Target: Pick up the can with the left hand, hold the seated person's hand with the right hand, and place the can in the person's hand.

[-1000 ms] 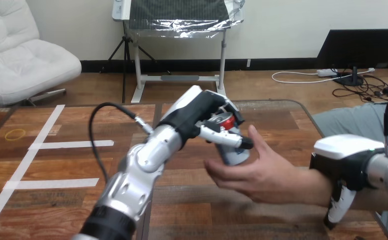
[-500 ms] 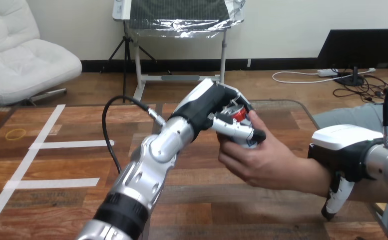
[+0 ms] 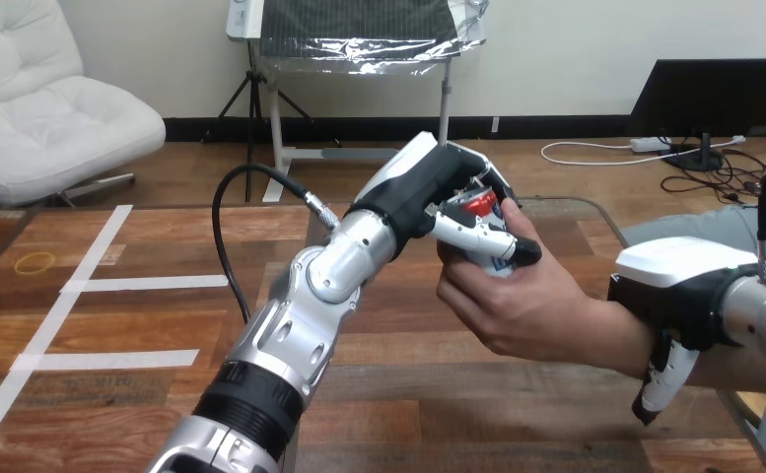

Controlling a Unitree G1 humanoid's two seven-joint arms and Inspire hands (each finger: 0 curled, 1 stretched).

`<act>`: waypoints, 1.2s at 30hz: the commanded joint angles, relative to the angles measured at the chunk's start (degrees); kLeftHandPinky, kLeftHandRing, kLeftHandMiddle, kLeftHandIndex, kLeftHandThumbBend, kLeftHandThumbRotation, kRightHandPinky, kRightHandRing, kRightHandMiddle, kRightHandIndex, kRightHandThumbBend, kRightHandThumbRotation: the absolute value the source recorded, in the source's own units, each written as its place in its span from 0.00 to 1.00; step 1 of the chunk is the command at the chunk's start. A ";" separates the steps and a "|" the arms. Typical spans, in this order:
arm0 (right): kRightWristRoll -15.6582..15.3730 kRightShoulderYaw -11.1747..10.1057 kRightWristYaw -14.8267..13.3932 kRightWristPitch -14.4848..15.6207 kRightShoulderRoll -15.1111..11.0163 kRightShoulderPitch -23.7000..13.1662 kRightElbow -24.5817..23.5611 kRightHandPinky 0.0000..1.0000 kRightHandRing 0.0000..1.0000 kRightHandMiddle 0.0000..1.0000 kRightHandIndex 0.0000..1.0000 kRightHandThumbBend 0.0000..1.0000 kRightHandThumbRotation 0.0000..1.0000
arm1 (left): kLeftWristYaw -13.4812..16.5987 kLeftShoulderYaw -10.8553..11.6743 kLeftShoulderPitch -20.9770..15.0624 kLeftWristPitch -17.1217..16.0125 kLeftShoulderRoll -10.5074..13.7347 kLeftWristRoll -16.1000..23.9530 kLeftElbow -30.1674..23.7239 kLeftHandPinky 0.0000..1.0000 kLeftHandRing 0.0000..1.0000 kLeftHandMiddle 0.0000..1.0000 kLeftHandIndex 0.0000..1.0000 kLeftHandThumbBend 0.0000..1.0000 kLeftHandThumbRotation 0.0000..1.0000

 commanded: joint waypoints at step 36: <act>-0.64 -6.59 -0.08 -0.48 -4.00 -11.45 -6.66 0.52 0.65 0.71 0.70 0.81 0.18 | -3.00 -3.37 -6.48 -1.03 -3.30 1.02 -0.53 0.27 0.34 0.41 0.45 0.70 0.00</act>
